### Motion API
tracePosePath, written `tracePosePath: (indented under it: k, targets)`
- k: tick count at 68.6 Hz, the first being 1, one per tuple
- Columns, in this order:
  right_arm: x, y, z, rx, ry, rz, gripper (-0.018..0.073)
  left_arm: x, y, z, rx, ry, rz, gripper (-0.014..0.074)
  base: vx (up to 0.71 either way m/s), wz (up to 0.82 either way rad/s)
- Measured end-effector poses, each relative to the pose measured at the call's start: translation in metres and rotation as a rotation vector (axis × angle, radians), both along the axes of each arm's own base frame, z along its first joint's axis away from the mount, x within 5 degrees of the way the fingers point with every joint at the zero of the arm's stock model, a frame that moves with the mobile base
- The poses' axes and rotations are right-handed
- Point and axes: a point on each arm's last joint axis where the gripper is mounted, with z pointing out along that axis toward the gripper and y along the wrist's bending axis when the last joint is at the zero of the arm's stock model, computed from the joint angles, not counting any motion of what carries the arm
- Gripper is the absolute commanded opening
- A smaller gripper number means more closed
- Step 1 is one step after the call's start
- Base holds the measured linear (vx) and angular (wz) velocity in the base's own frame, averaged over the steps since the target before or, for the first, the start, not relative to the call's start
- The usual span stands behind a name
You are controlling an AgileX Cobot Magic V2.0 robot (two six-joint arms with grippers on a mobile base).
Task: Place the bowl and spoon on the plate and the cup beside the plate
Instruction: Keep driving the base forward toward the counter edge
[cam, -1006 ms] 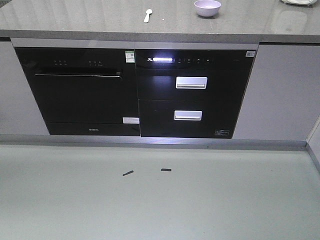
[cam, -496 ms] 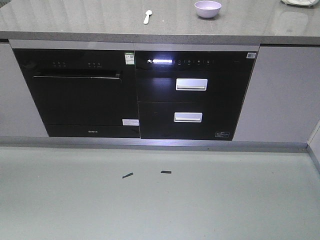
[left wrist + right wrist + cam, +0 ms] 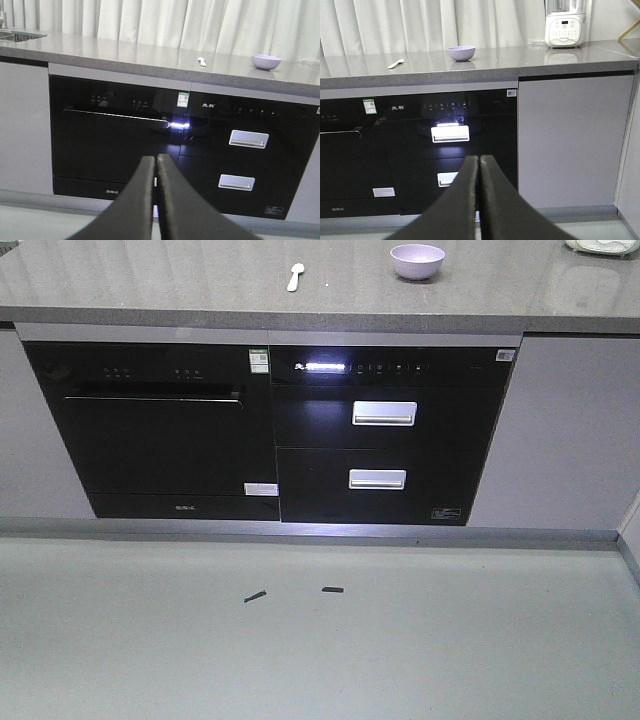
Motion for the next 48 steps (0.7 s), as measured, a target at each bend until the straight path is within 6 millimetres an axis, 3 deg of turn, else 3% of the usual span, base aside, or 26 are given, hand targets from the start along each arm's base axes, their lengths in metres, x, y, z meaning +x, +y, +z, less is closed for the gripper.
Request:
tracePosePath:
  k: [48]
  targets:
    - [0.0000,0.0000,0.0000,0.000,0.000,0.000,-0.0001,0.0000,0.0000,0.0000,0.000,0.000,0.000,-0.0006,0.04,0.00]
